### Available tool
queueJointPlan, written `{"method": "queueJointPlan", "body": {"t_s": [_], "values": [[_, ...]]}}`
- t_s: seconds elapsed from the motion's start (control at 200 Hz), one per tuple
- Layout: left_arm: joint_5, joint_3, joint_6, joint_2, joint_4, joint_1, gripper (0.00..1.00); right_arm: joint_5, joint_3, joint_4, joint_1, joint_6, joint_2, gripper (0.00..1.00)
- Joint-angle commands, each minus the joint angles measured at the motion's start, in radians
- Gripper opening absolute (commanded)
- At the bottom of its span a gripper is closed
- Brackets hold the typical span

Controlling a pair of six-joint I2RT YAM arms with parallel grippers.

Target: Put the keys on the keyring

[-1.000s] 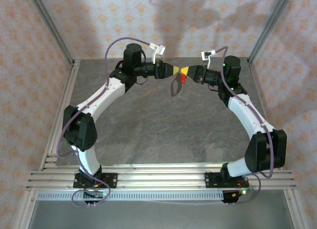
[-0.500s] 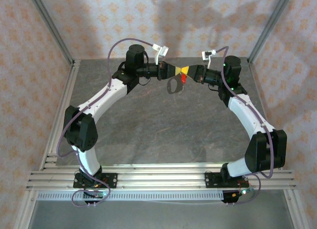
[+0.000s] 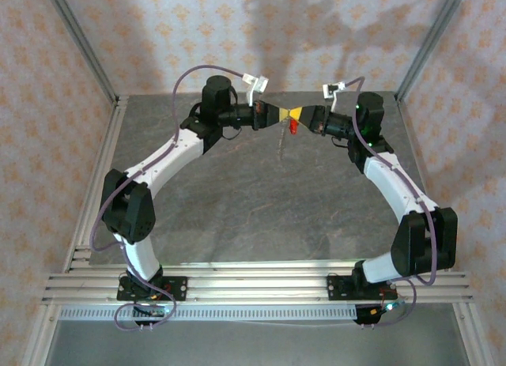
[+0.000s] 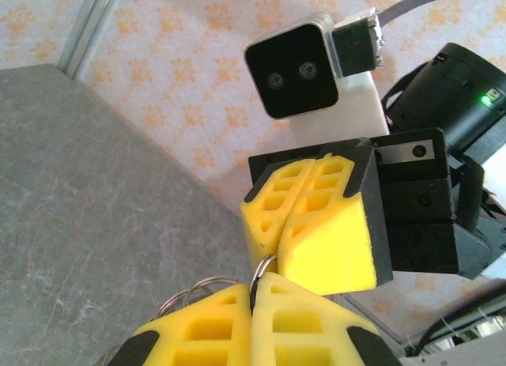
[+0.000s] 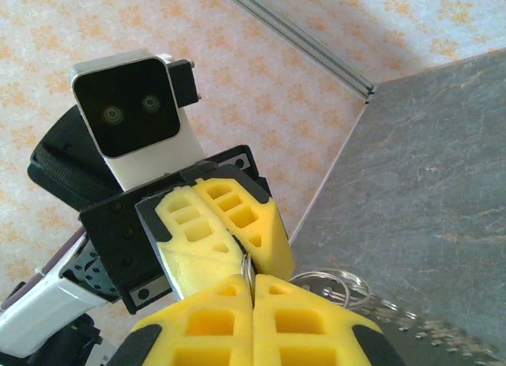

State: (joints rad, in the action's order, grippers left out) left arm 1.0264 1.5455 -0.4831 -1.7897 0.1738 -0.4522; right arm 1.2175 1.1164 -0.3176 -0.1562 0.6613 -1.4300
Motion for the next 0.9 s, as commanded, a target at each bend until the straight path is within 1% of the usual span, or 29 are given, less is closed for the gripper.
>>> {"method": "queueJointPlan", "body": {"t_s": [0.0, 0.155, 0.24, 0.425, 0.51, 0.555, 0.666, 0.686, 0.726, 0.751, 0.826, 0.896], "values": [[-0.06, -0.051, -0.078, 0.06, 0.152, -0.015, 0.0, -0.033, -0.017, -0.088, -0.005, 0.025, 0.052, 0.0], [-0.035, -0.058, -0.109, 0.054, 0.199, -0.023, 0.0, -0.038, -0.026, -0.132, -0.005, 0.058, 0.052, 0.0], [-0.025, -0.058, -0.13, 0.049, 0.229, -0.03, 0.05, -0.036, -0.026, -0.139, -0.006, 0.063, 0.046, 0.0], [-0.024, -0.039, -0.132, 0.04, 0.234, -0.046, 0.07, -0.036, -0.023, -0.144, -0.009, 0.064, 0.039, 0.0], [-0.025, -0.033, -0.134, 0.036, 0.237, -0.048, 0.06, -0.036, -0.025, -0.144, -0.01, 0.063, 0.037, 0.0], [-0.031, -0.032, -0.137, 0.036, 0.241, -0.049, 0.0, -0.038, -0.028, -0.144, -0.01, 0.064, 0.037, 0.0], [-0.069, -0.034, -0.143, 0.04, 0.228, -0.051, 0.0, -0.053, -0.035, -0.138, -0.009, 0.065, 0.046, 0.0], [-0.077, -0.037, -0.147, 0.043, 0.228, -0.05, 0.0, -0.057, -0.036, -0.134, -0.009, 0.063, 0.051, 0.04], [-0.097, -0.046, -0.155, 0.05, 0.235, -0.05, 0.0, -0.068, -0.041, -0.132, -0.009, 0.064, 0.059, 0.17], [-0.108, -0.053, -0.16, 0.054, 0.243, -0.049, 0.0, -0.074, -0.043, -0.131, -0.009, 0.063, 0.065, 0.22], [-0.144, -0.074, -0.176, 0.072, 0.263, -0.05, 0.0, -0.088, -0.054, -0.133, -0.008, 0.065, 0.082, 0.31], [-0.161, -0.083, -0.185, 0.083, 0.272, -0.049, 0.0, -0.094, -0.066, -0.139, -0.006, 0.067, 0.099, 0.35]]}}
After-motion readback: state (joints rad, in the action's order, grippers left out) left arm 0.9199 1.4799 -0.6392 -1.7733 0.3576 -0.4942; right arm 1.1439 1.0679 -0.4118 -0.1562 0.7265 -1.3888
